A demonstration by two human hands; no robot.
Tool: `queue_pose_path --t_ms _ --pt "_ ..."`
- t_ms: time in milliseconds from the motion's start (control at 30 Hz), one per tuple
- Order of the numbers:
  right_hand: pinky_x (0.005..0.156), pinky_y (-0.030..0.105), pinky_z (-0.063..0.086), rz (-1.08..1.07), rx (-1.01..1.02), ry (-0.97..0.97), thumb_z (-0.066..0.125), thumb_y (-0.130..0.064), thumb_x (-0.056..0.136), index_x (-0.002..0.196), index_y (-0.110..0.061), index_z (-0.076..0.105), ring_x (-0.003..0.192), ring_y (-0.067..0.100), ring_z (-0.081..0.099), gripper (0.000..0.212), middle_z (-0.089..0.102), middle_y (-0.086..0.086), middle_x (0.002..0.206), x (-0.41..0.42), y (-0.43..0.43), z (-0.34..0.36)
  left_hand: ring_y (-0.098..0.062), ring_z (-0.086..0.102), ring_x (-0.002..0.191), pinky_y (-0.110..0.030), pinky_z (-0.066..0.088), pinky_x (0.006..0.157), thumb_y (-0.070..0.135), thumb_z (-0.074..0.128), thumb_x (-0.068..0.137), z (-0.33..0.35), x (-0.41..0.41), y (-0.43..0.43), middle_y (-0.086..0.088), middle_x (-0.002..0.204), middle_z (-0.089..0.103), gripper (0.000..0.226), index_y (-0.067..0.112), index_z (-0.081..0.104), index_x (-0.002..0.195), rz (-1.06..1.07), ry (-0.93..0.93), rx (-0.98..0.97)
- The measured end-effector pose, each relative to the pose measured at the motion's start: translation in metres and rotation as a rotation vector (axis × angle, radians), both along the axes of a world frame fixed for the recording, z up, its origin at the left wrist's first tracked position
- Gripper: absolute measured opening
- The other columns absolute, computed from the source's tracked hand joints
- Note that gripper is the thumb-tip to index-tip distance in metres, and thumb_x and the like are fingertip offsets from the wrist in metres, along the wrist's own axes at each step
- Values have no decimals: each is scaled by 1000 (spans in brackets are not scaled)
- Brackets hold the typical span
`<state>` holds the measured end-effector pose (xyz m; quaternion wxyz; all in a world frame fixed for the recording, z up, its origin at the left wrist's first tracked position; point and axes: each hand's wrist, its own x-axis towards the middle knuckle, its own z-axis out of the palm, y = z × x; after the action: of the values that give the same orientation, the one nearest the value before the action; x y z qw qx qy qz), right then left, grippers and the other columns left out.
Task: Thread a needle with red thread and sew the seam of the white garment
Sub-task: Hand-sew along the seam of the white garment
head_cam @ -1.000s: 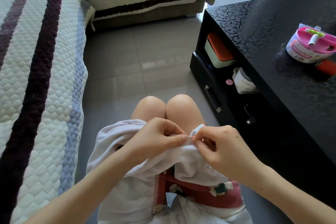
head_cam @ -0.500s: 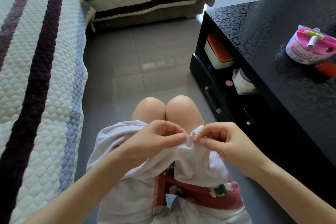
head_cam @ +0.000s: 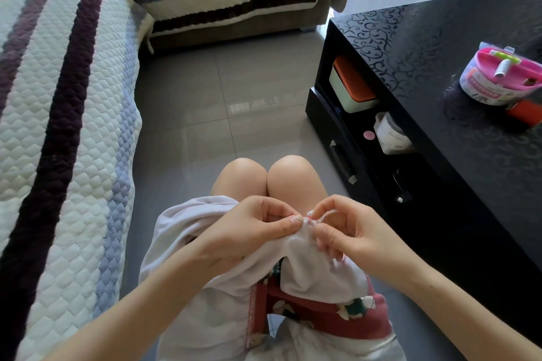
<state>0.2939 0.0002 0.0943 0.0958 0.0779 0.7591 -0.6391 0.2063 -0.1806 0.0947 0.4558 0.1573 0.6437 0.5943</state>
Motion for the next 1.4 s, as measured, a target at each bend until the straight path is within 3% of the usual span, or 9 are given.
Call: queue_pose_path --t_ms 133,333,467,600,933,1033,1167,1300,1400 --pt "56 28 47 -21 130 48 61 -8 90 71 -15 61 56 9 55 20 62 -1 61 3 5 -5 -7 64 77 -19 49 71 14 59 93 -1 2 3 0 80 72 18 12 72 82 21 10 -12" --pt "58 28 52 -82 102 112 62 -5 90 79 -8 66 60 10 61 13 65 2 65 -6 -7 -5 -7 66 79 -21 50 74 20 62 92 -2 1 10 1 80 74 15 11 72 85 42 69 -39" --pt "71 34 52 -91 689 419 62 -38 85 84 -25 69 82 7 63 15 65 -16 85 -5 -5 -5 -2 65 75 -18 48 70 12 61 92 -3 -2 8 5 76 73 16 14 72 81 74 61 -56" --pt "76 40 46 -81 818 661 63 -34 84 81 -23 72 95 16 60 15 66 -7 103 -12 -12 -7 -7 65 82 -19 48 75 15 64 90 -3 0 11 -1 83 74 21 23 75 74 39 100 -49" --pt "90 41 49 -12 800 978 53 -8 89 74 -7 69 67 18 60 22 62 1 70 -12 -18 -8 -11 45 66 -24 36 60 22 66 90 -3 10 10 0 65 52 28 26 65 62 8 224 -72" --pt "89 43 51 -2 631 973 48 -5 94 82 -5 64 67 19 59 20 61 7 73 -9 -19 -6 -5 47 62 -19 37 58 22 65 91 3 9 12 10 60 55 29 26 63 62 -15 283 -95" --pt "77 44 55 34 311 956 48 4 92 85 -5 58 70 21 58 14 59 10 74 -10 -24 13 3 43 49 -21 30 53 23 54 86 -12 16 22 22 47 50 39 29 45 48 84 655 -304" --pt "73 41 57 -78 -431 311 54 -15 93 90 -7 46 69 26 67 12 61 12 70 -32 -9 27 -8 58 67 -29 46 67 30 64 87 -10 4 22 5 68 68 22 13 70 74 0 441 -208" --pt "51 27 50 -106 -627 9 48 -20 89 87 -13 42 48 16 52 10 48 4 56 -42 16 21 -4 60 74 -28 49 74 19 63 91 0 -10 16 7 75 70 14 13 73 83 -44 324 -162"
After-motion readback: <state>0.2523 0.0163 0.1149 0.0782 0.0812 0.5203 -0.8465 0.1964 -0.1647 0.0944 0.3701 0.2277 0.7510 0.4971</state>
